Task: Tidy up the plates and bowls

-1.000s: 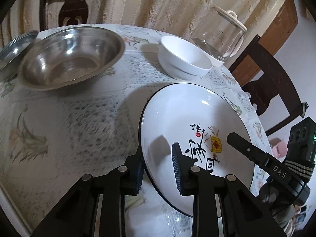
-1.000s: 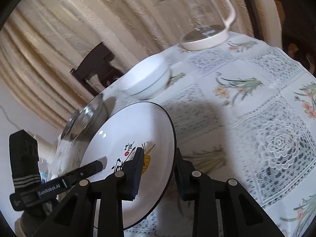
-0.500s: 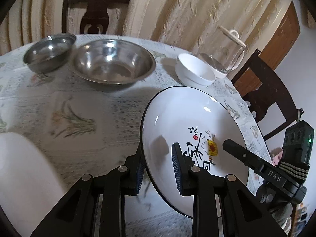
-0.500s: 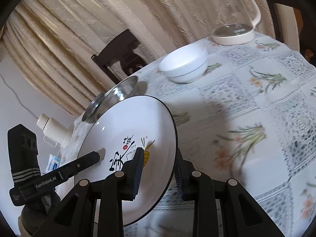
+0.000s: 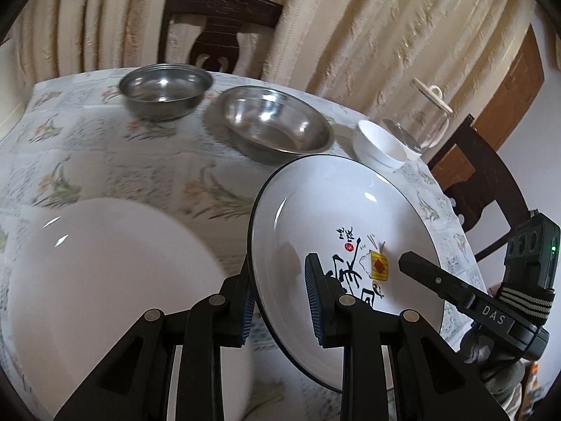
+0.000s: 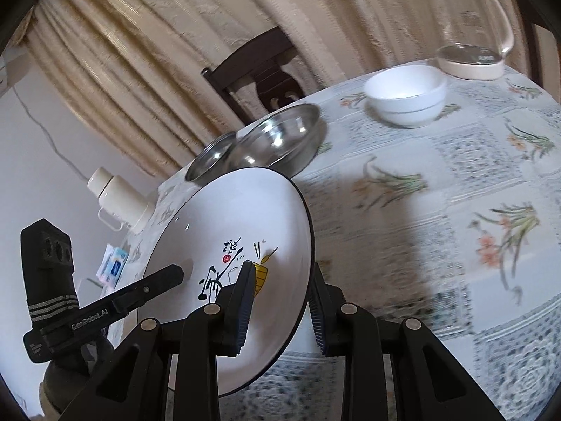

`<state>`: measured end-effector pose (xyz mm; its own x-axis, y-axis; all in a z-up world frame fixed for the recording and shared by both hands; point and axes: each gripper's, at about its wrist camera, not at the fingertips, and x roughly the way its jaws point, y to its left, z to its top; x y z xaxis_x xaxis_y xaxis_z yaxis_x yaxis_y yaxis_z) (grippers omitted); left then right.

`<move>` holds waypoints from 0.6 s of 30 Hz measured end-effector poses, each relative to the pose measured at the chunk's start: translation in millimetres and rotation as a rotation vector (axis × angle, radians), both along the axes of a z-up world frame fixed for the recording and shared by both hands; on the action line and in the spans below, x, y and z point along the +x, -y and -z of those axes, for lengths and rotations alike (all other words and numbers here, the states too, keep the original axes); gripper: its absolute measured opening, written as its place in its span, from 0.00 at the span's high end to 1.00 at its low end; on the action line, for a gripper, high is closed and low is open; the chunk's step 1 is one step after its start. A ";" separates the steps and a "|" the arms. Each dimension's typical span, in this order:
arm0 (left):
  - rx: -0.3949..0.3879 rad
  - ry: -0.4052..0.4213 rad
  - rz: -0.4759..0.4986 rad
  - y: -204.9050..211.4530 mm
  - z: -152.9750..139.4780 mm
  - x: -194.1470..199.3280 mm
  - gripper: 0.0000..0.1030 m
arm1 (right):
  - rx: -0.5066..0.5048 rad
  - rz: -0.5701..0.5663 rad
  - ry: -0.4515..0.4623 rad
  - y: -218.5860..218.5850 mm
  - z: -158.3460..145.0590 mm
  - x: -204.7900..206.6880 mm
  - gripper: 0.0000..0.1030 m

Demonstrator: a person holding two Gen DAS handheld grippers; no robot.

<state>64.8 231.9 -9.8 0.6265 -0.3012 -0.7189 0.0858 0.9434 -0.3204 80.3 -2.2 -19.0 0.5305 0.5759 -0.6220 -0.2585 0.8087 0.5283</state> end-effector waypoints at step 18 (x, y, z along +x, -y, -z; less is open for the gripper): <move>-0.055 -0.007 -0.148 -93.9 11.7 -50.9 0.74 | -0.038 -0.169 -0.017 -91.8 0.2 -16.3 0.69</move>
